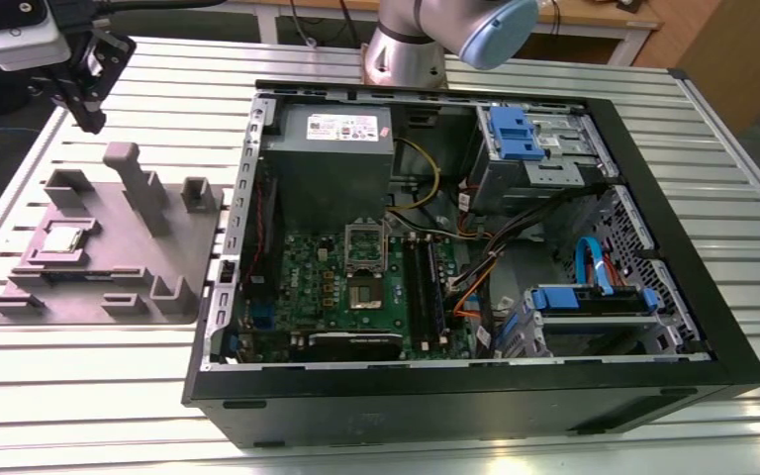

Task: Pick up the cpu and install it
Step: 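Reach for the cpu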

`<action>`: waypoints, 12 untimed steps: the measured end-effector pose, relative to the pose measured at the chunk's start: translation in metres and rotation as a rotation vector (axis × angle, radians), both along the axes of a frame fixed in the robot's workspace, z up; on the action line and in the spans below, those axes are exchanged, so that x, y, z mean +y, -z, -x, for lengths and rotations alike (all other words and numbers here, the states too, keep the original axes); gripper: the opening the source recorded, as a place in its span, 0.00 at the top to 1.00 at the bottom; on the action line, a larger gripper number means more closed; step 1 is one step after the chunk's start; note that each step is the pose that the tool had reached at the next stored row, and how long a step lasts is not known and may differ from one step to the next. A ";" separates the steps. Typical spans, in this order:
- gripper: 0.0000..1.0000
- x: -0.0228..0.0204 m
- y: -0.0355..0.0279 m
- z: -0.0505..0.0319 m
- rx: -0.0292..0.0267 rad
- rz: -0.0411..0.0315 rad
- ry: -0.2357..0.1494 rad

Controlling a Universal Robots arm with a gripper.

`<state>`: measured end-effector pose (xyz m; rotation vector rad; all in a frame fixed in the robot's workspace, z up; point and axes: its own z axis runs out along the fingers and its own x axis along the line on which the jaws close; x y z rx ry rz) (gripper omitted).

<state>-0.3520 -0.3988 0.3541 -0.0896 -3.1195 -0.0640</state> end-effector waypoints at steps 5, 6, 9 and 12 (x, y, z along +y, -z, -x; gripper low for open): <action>0.90 0.0000 0.0001 0.0041 0.0000 0.0000 0.000; 0.90 0.0000 0.0001 0.0056 0.0000 0.0000 0.000; 0.90 0.0000 0.0002 0.0094 0.0001 0.0000 0.000; 0.90 0.0000 0.0003 0.0128 0.0000 0.0000 0.000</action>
